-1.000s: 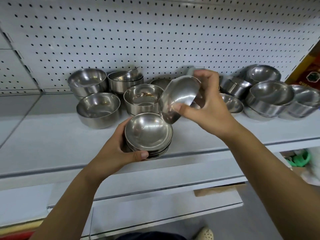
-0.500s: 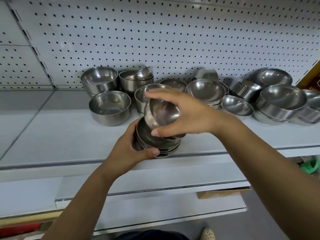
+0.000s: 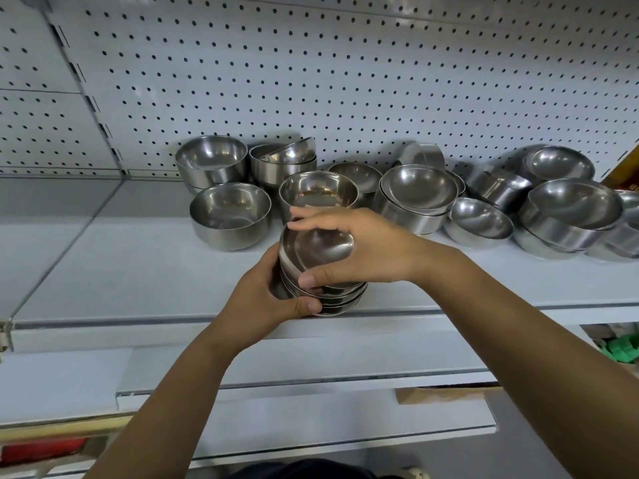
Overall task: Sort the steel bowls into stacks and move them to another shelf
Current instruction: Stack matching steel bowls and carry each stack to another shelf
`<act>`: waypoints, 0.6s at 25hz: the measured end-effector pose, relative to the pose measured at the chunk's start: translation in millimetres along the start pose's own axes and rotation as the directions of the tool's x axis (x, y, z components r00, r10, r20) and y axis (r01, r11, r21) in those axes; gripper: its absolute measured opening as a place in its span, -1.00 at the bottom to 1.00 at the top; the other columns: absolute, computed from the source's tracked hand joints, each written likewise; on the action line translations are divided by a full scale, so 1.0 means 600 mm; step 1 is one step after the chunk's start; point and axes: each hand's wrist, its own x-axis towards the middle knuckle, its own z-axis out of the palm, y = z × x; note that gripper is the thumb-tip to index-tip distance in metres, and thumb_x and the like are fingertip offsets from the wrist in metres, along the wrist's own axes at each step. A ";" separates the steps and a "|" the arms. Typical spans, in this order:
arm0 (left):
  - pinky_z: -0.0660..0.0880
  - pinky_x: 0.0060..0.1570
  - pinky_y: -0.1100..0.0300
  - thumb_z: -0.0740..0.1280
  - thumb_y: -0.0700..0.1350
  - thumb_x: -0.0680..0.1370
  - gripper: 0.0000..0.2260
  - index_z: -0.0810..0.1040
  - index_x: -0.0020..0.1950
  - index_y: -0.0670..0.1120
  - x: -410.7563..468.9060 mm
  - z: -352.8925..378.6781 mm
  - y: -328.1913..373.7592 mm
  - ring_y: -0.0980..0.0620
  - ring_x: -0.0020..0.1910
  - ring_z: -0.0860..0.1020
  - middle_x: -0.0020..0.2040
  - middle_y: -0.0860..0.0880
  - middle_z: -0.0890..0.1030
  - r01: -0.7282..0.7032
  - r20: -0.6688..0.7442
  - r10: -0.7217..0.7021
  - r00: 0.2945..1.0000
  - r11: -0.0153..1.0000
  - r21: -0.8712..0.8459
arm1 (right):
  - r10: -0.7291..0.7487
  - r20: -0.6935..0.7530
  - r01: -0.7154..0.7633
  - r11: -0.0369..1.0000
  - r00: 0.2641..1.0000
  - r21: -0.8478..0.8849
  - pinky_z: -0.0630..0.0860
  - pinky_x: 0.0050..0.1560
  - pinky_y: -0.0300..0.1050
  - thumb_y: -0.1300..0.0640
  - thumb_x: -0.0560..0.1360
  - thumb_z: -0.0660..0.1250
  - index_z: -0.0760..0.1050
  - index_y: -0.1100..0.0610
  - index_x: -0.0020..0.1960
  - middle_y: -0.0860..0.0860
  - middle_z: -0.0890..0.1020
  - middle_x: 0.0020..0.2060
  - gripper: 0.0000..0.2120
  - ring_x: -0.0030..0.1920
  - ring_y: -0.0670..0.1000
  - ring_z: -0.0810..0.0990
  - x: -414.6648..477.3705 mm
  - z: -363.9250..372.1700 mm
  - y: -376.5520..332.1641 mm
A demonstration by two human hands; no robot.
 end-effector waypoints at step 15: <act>0.50 0.28 0.23 0.45 -0.16 0.52 -0.42 0.39 0.53 -0.07 -0.001 -0.008 -0.003 0.03 0.45 0.49 0.44 0.01 0.56 -0.078 -0.077 0.064 0.995 0.977 -0.199 | 0.201 -0.303 -0.024 0.866 0.932 0.499 0.31 0.54 -0.08 0.03 0.32 0.63 0.23 -0.14 0.55 -0.32 0.43 0.44 -0.08 0.51 -0.21 0.34 -0.103 0.090 0.082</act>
